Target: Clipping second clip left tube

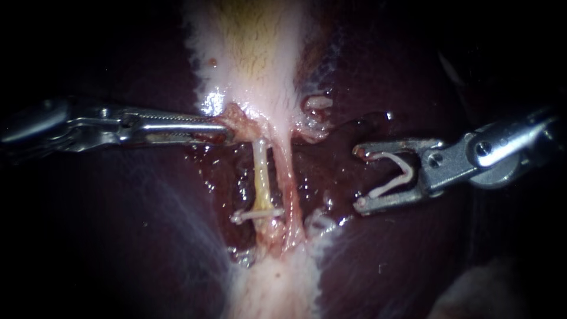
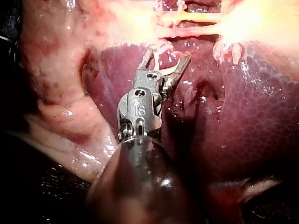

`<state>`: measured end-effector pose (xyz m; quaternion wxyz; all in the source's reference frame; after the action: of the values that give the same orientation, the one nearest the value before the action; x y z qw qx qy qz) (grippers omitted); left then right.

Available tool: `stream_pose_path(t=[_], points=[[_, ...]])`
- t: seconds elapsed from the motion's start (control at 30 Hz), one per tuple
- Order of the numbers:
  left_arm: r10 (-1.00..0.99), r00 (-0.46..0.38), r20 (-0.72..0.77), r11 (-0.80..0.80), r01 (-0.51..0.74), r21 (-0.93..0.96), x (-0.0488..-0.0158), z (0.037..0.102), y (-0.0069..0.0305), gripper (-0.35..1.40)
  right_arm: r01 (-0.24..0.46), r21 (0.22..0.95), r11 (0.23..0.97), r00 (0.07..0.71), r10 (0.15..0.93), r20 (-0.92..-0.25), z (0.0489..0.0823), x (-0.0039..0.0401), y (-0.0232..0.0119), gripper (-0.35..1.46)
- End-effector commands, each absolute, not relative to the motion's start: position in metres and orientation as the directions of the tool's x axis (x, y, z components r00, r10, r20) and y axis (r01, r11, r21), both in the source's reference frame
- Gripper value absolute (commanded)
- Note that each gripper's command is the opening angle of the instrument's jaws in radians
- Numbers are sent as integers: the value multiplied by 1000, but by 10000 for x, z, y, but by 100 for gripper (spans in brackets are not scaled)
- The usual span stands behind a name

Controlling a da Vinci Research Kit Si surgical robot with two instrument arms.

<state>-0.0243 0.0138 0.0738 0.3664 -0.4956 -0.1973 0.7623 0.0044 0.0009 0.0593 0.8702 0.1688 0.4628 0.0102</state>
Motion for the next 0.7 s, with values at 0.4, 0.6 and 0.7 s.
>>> stream_pose_path(t=[0.4,0.6,0.7], points=[[768,-217,-603,-635,-380,-672,-206,688,157,-35,139,303,943,571,173,-802,594,42,8,50],[770,-185,-610,-628,-385,-676,-188,642,165,-35,138,303,943,571,174,-802,594,42,9,50],[771,-181,-610,-626,-388,-677,-190,634,162,-35,140,304,942,571,174,-802,594,43,8,50]])
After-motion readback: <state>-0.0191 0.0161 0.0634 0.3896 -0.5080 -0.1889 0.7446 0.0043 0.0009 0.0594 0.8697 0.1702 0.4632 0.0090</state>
